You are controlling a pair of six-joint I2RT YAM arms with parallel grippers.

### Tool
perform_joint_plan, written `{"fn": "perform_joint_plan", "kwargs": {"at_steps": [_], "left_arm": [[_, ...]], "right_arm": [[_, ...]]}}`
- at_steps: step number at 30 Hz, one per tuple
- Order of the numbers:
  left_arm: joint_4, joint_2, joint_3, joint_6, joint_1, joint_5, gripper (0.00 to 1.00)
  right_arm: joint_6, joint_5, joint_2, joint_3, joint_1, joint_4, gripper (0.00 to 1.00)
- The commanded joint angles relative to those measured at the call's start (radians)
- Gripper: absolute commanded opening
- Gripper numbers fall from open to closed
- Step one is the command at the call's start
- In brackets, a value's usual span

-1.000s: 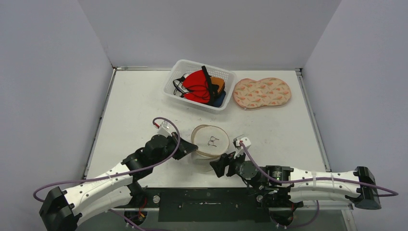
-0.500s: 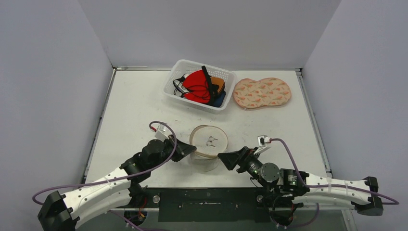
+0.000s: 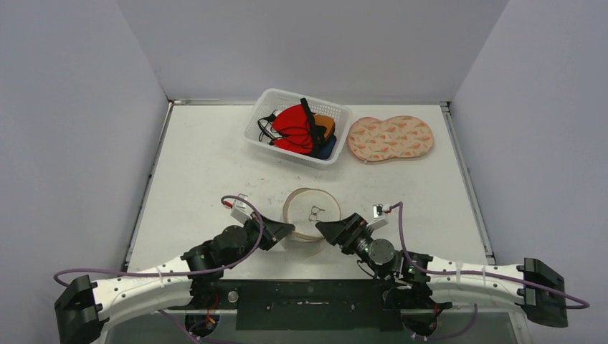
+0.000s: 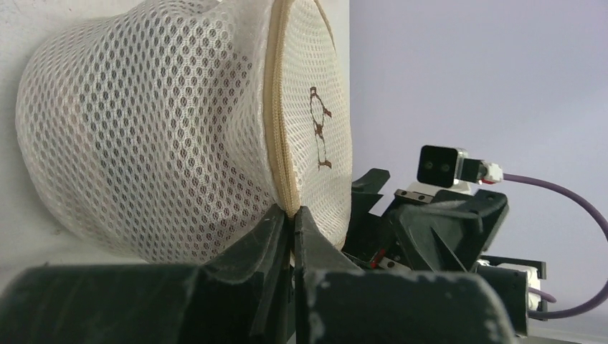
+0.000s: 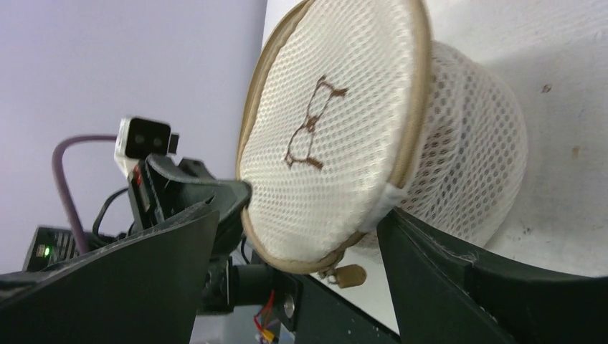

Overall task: Unzip the laundry bag and remove the bra
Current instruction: Open the laundry bag at the center of the board.

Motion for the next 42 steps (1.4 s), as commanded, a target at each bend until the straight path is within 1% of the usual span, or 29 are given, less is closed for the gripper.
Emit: {"fn": "perform_joint_plan", "kwargs": {"at_steps": [1, 6, 8, 11, 14, 15, 16, 17, 18, 19, 22, 24, 28, 32, 37, 40, 42], "left_arm": [[0.094, 0.011, 0.000, -0.007, -0.029, -0.081, 0.00], [0.103, 0.041, 0.008, -0.007, -0.068, -0.135, 0.00], [0.109, 0.056, 0.012, -0.006, -0.081, -0.147, 0.00], [0.110, 0.080, 0.022, -0.001, -0.097, -0.157, 0.00], [0.068, 0.074, 0.036, 0.001, -0.103, -0.162, 0.00], [0.043, 0.060, 0.039, 0.001, -0.104, -0.166, 0.00], [0.018, 0.041, 0.041, 0.002, -0.103, -0.172, 0.02], [-0.013, 0.014, 0.041, 0.003, -0.103, -0.177, 0.10], [-0.048, -0.019, 0.043, 0.007, -0.103, -0.185, 0.24], [-0.092, -0.054, 0.045, 0.011, -0.104, -0.193, 0.34], [-0.275, -0.187, 0.067, 0.037, -0.102, -0.235, 0.57], [-0.411, -0.281, 0.090, 0.058, -0.102, -0.271, 0.66], [-0.630, -0.453, 0.143, 0.075, -0.101, -0.363, 0.71], [-0.754, -0.556, 0.191, 0.082, -0.101, -0.443, 0.72], [-0.816, -0.604, 0.231, 0.095, -0.101, -0.521, 0.72], [-0.823, -0.602, 0.246, 0.108, -0.102, -0.533, 0.72], [-0.828, -0.600, 0.247, 0.109, -0.101, -0.534, 0.72]], "right_arm": [[0.093, -0.095, 0.074, -0.028, -0.088, 0.172, 0.82], [0.124, -0.135, 0.157, -0.008, -0.097, 0.208, 0.79], [0.119, -0.136, 0.172, -0.002, -0.097, 0.220, 0.76], [0.091, -0.143, 0.180, 0.008, -0.103, 0.232, 0.46], [0.028, -0.165, 0.173, 0.040, -0.115, 0.190, 0.18], [-0.002, -0.175, 0.166, 0.055, -0.120, 0.163, 0.13], [-0.043, -0.191, 0.160, 0.073, -0.127, 0.130, 0.09], [-0.091, -0.213, 0.154, 0.095, -0.138, 0.099, 0.06], [-0.146, -0.245, 0.150, 0.125, -0.152, 0.059, 0.05], [-0.213, -0.282, 0.151, 0.158, -0.172, 0.009, 0.05], [-0.426, -0.398, 0.164, 0.295, -0.229, -0.146, 0.05], [-0.569, -0.479, 0.184, 0.372, -0.279, -0.238, 0.05], [-0.730, -0.699, 0.261, 0.495, -0.391, -0.350, 0.05], [-0.823, -0.818, 0.366, 0.627, -0.412, -0.389, 0.05], [-0.875, -1.008, 0.501, 0.794, -0.412, -0.376, 0.05], [-0.912, -1.046, 0.534, 0.842, -0.412, -0.391, 0.05], [-0.945, -1.021, 0.534, 0.845, -0.416, -0.437, 0.05]]}}
